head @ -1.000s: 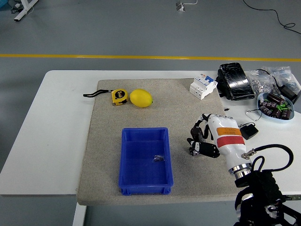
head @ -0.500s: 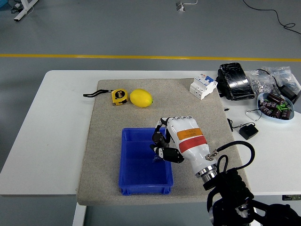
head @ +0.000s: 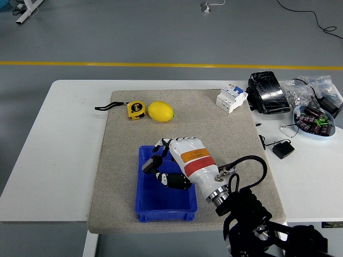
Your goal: Pick up the battery,place it into the box
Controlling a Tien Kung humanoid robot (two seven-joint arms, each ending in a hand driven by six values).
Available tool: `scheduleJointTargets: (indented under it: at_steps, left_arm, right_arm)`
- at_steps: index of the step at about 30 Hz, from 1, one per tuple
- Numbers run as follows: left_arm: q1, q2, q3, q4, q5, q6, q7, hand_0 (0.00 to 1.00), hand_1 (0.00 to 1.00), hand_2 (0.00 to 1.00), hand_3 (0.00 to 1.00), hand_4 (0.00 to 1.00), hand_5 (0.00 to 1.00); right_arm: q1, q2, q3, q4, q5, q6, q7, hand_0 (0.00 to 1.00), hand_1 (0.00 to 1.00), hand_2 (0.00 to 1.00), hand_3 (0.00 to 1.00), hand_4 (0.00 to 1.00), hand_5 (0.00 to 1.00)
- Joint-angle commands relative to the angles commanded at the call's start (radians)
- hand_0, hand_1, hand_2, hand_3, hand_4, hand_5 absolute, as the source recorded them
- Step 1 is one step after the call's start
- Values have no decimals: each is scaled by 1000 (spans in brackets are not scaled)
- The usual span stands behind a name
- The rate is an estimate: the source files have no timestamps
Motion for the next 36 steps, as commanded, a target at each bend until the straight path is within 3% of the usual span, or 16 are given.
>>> scheduleJointTargets:
  at_steps: [9, 15, 16, 17, 22, 23, 27, 28, 29, 34, 35, 36]
  left_arm:
    - [5, 0, -8, -1, 12, -3, 2, 689, 573, 656, 668, 723, 663]
    - [3, 0, -4, -1, 6, -4, 1, 688, 572, 654, 668, 723, 662]
    - [2, -1, -3, -1, 4, -3, 0, 688, 572, 654, 668, 723, 662]
    - [1, -1, 0, -1, 0, -2, 0, 687, 571, 653, 668, 722, 660]
    - [-2, -3, 11, 1, -21, 5, -3, 687, 571, 653, 668, 722, 660]
    - [-3, -3, 12, 1, -24, 6, -3, 687, 570, 653, 669, 722, 660]
    - [-6, -4, 13, 2, -26, 8, -3, 687, 570, 653, 669, 722, 660]
    - [-6, -5, 12, 2, -24, 7, -3, 687, 570, 653, 669, 722, 660]
    - [-7, -5, 11, 2, -22, 7, -3, 686, 570, 654, 669, 721, 660]
    - [-8, -9, 10, 1, -19, 3, -2, 686, 570, 654, 669, 721, 660]
    - [-8, -10, 10, 1, -20, 3, -2, 692, 580, 660, 668, 721, 661]
    - [-9, -10, 13, 1, -24, 3, -4, 692, 580, 660, 668, 721, 661]
  right_arm:
    - [2, -2, 10, 3, -2, -14, -1, 265, 446, 606, 811, 974, 341]
    - [23, -32, 61, 11, -3, -14, 8, 265, 450, 604, 782, 962, 341]
    - [24, -44, 70, 15, -5, -9, 12, 265, 450, 604, 782, 962, 341]
    - [26, -59, 80, 21, -9, -1, 18, 271, 447, 597, 697, 930, 324]
    - [28, -177, 113, 57, -41, 77, 80, 271, 447, 597, 697, 930, 324]
    - [29, -210, 115, 66, -54, 101, 101, 397, 524, 648, 633, 931, 319]
    - [52, -316, 97, 75, -77, 182, 179, 397, 524, 648, 633, 931, 319]
    - [59, -332, 90, 73, -78, 194, 195, 397, 524, 648, 633, 931, 319]
    - [71, -349, 76, 65, -79, 201, 215, 552, 629, 716, 638, 939, 304]
    - [127, -383, 12, 1, -45, 200, 314, 552, 629, 716, 638, 939, 304]
    - [134, -386, 4, -10, -39, 199, 327, 653, 675, 740, 671, 935, 275]
    - [146, -390, -8, -25, -37, 197, 342, 653, 675, 740, 671, 935, 275]
